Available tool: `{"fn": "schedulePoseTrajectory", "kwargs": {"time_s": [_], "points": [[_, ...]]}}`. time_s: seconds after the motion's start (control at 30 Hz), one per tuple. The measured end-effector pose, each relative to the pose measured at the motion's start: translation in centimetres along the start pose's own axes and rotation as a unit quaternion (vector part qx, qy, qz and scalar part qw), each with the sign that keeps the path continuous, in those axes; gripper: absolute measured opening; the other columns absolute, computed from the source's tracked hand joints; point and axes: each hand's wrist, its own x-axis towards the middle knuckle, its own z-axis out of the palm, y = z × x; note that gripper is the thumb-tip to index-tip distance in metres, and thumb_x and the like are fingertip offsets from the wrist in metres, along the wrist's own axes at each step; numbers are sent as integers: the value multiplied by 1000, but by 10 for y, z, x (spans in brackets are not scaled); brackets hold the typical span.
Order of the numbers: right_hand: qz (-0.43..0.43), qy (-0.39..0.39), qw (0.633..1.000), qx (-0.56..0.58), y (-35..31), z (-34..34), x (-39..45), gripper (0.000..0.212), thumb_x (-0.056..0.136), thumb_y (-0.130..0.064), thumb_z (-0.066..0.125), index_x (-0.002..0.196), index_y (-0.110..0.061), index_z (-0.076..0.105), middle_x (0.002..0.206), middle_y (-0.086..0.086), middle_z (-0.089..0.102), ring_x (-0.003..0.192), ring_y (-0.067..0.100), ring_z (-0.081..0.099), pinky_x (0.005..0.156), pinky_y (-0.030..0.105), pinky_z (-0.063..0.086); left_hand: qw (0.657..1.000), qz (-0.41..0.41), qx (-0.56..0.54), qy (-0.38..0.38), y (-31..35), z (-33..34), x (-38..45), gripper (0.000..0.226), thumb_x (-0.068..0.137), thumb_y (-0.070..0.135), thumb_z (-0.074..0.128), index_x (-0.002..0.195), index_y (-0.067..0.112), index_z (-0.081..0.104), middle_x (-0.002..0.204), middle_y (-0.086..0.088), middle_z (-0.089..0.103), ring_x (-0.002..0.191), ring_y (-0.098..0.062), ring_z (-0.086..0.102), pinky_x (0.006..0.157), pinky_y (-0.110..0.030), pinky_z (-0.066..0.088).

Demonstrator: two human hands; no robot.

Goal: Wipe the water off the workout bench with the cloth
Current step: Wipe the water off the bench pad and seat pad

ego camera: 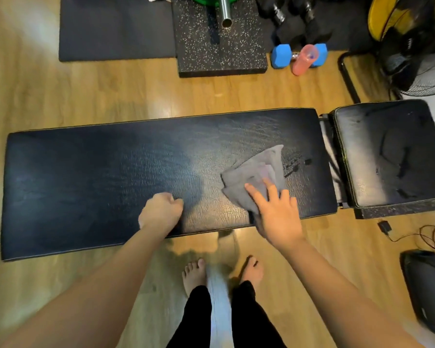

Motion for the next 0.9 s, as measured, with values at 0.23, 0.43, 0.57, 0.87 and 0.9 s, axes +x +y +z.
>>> {"fn": "schedulePoseTrajectory", "kwargs": {"time_s": [0.23, 0.43, 0.57, 0.87, 0.9], "points": [[210, -16, 976, 49, 68, -17, 63, 64, 93, -35, 54, 148, -39, 22, 144, 14, 30, 112, 43, 42, 89, 52, 38, 931, 283, 216, 78, 53, 32, -15, 77, 84, 66, 57, 148, 35, 29, 163, -6, 15, 152, -30, 6, 118, -54, 10], [146, 12, 989, 7, 29, -5, 29, 77, 81, -32, 68, 149, -37, 30, 149, 16, 36, 101, 39, 47, 80, 47, 40, 942, 188, 271, -60, 60, 69, 0, 130, 62, 96, 42, 143, 36, -40, 147, -7, -52, 136, -35, -46, 108, -74, -15], [-41, 15, 999, -13, 26, 8, -14, 85, 69, -30, 79, 145, -33, 41, 148, 18, 43, 92, 38, 50, 73, 46, 42, 938, 166, 293, -78, 61, 70, 0, 139, 54, 99, 44, 137, 34, -47, 143, -8, -56, 133, -36, -49, 103, -73, -19], [56, 16, 998, 13, 103, -9, 40, 77, 77, -34, 68, 147, -33, 35, 137, 17, 44, 96, 41, 49, 75, 47, 46, 937, 134, 310, -93, 68, 69, 1, 141, 49, 101, 41, 134, 34, -50, 142, -8, -58, 133, -36, -50, 106, -74, -15], [133, 20, 990, 42, 110, -13, 56, 73, 81, -35, 66, 147, -33, 34, 133, 18, 44, 100, 43, 49, 78, 50, 46, 936, 131, 311, -98, 70, 68, 1, 141, 50, 100, 42, 134, 34, -50, 141, -8, -58, 132, -36, -50, 106, -73, -15]]}}
